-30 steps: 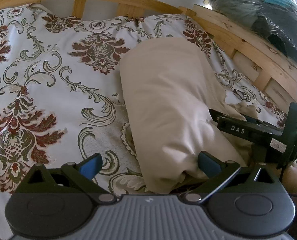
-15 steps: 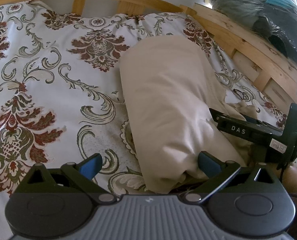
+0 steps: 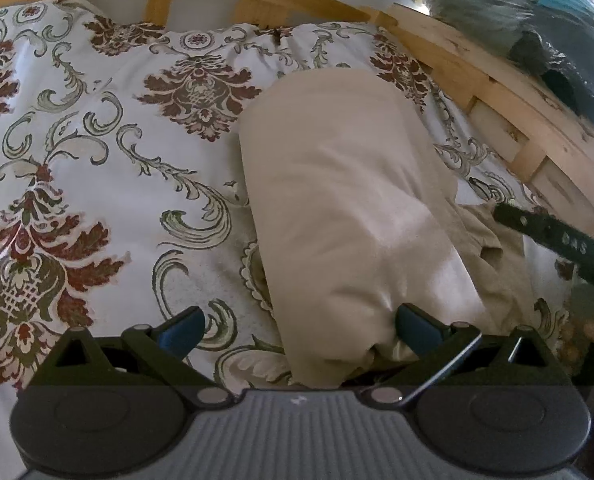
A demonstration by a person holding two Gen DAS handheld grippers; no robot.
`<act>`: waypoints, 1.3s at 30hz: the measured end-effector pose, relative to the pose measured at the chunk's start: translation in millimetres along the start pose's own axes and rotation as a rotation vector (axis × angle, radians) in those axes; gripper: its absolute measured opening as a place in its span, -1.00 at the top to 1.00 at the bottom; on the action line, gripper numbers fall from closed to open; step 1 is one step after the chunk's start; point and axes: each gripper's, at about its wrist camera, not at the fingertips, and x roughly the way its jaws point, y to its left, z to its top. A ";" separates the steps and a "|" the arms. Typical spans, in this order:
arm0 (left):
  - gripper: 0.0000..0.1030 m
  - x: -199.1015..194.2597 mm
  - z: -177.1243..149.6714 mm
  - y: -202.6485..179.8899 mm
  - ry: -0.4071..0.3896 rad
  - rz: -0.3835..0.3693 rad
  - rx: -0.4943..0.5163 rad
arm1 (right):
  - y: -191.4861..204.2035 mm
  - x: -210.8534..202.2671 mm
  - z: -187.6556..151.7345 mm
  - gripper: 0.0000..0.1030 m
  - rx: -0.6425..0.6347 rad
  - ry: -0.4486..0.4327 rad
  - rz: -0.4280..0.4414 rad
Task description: Fold large clothes
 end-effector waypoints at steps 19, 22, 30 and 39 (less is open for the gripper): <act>-1.00 3.0 -0.8 10.0 0.026 -0.041 -0.066 | -13.6 29.8 -23.2 -0.99 0.145 0.247 -0.028; -1.00 5.1 0.7 10.5 0.035 -0.049 -0.057 | -13.6 32.1 -23.3 -0.99 0.158 0.244 -0.016; -1.00 6.2 -0.4 8.5 0.032 -0.045 -0.049 | -12.9 38.7 -24.8 -0.99 0.207 0.250 0.010; -1.00 7.0 -1.6 7.6 0.022 -0.039 -0.038 | -5.4 34.3 -20.0 -0.98 0.147 0.221 -0.013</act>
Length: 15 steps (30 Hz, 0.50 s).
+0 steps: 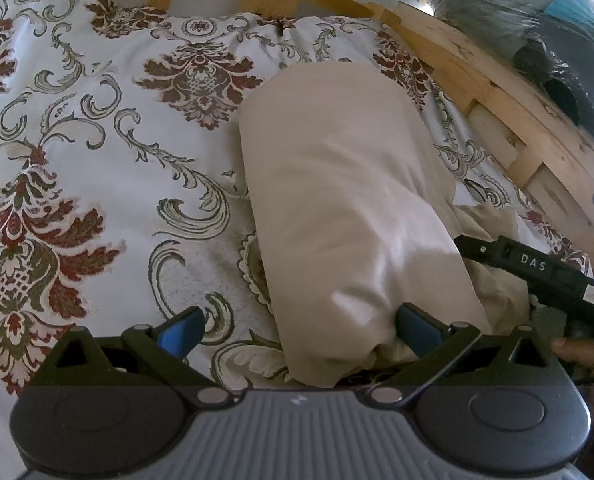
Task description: Fold large clothes
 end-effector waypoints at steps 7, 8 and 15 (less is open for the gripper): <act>-1.00 0.0 -2.0 1.9 -0.002 -0.003 -0.011 | 8.2 -4.6 0.4 -0.98 -0.060 -0.048 -0.009; -1.00 0.0 -2.4 1.9 -0.003 -0.003 -0.012 | 8.3 -5.2 0.4 -0.98 -0.063 -0.054 -0.011; -1.00 0.1 -1.4 1.4 0.003 0.002 -0.002 | 18.8 -8.5 -1.7 -0.98 -0.171 -0.114 -0.110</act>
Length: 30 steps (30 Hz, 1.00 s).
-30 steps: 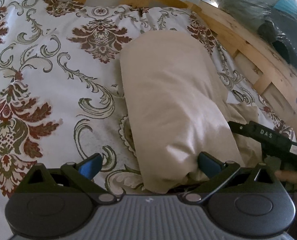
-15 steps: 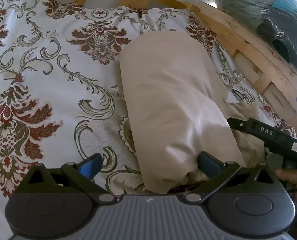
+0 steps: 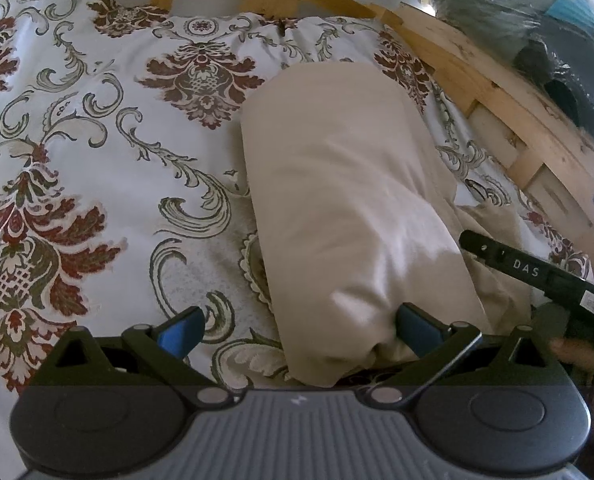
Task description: Fold large clothes
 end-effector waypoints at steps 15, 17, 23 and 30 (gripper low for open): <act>-0.99 5.2 43.9 15.2 0.055 -0.160 -0.008 | -26.2 26.3 -4.6 -0.99 0.152 0.024 0.065; -1.00 19.0 51.6 28.1 0.082 -0.138 -0.059 | -27.3 24.9 -5.4 -0.99 0.168 0.019 0.073; -1.00 45.7 59.5 34.9 0.119 -0.229 -0.082 | -21.1 27.1 -8.1 -0.99 0.138 0.018 0.074; -1.00 71.4 66.6 43.5 0.211 -0.280 -0.121 | -21.6 27.4 -9.0 -0.99 0.133 0.019 0.083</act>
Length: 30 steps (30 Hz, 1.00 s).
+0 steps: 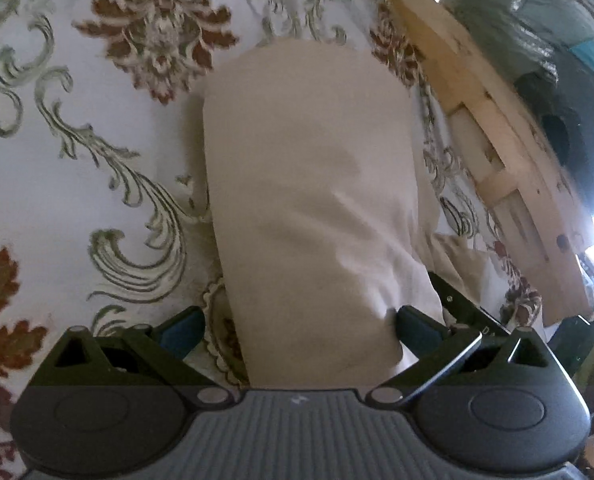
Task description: Fold large clothes
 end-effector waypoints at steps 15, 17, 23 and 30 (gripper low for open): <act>-0.40 13.2 7.2 -35.4 0.034 0.087 0.026 | 0.6 -0.2 0.5 0.15 0.040 0.039 0.137; -0.29 8.5 6.5 -49.1 0.011 0.123 0.083 | 4.0 -4.7 2.5 0.37 0.026 0.016 0.156; -0.12 -34.1 10.2 -75.1 -0.090 0.195 0.256 | 44.1 -25.8 4.9 0.50 -0.102 -0.098 0.282; -0.16 -78.3 21.8 -15.9 -0.153 0.295 0.230 | 110.2 -12.7 8.4 0.48 -0.199 -0.174 0.387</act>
